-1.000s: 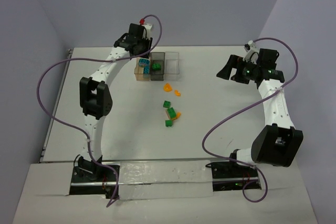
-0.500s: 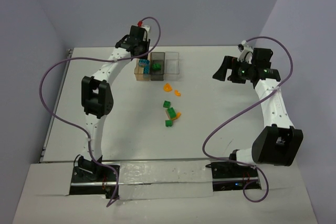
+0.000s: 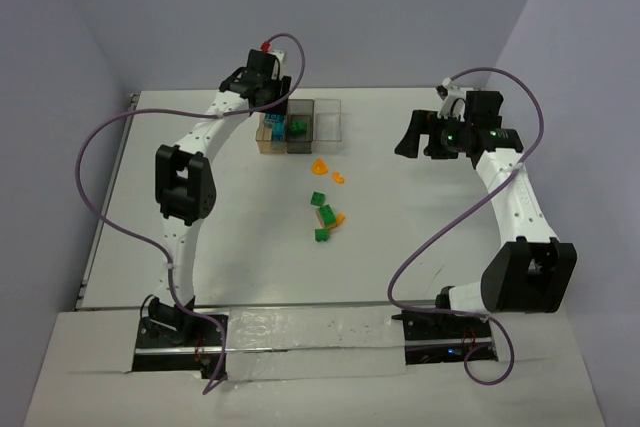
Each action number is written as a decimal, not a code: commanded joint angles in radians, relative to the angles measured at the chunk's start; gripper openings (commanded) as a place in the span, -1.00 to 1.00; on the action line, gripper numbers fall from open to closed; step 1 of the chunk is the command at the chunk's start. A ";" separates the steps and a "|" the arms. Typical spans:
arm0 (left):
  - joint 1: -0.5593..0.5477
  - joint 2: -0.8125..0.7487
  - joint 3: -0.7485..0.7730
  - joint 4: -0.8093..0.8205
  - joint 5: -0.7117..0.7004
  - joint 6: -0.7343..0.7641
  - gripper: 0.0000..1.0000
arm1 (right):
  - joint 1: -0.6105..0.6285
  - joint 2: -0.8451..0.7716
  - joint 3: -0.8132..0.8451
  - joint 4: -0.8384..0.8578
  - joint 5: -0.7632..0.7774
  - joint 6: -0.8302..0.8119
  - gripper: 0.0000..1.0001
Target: Sort the legos into containers by color
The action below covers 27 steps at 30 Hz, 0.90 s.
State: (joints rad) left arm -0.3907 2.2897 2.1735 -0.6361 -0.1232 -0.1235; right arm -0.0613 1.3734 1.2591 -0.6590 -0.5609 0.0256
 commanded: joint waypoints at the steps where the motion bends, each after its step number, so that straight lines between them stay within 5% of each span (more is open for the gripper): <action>1: 0.008 -0.038 0.018 -0.007 0.056 0.020 0.58 | 0.012 0.006 0.052 -0.002 0.019 -0.014 1.00; 5: 0.009 -0.178 -0.086 0.031 0.232 0.097 0.78 | 0.012 0.009 0.048 0.001 0.019 -0.015 1.00; 9: 0.010 -0.424 -0.340 0.103 0.652 0.336 0.98 | 0.012 0.014 0.040 0.000 0.012 -0.014 1.00; 13: -0.001 -0.506 -0.384 -0.161 0.994 0.631 0.97 | 0.011 0.021 0.044 -0.010 -0.005 -0.044 1.00; 17: -0.039 -0.466 -0.371 -0.504 1.094 1.097 0.88 | 0.010 0.024 0.049 -0.013 -0.008 -0.042 1.00; 21: -0.071 -0.484 -0.424 -0.507 1.143 1.234 0.89 | 0.006 0.025 0.050 -0.017 -0.009 -0.042 1.00; 27: -0.230 -0.415 -0.354 -0.525 0.924 1.427 0.86 | -0.010 0.033 0.057 -0.030 -0.027 -0.047 1.00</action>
State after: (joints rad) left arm -0.5302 1.8334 1.7466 -1.0827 0.8535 1.0708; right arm -0.0592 1.3981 1.2633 -0.6752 -0.5658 -0.0014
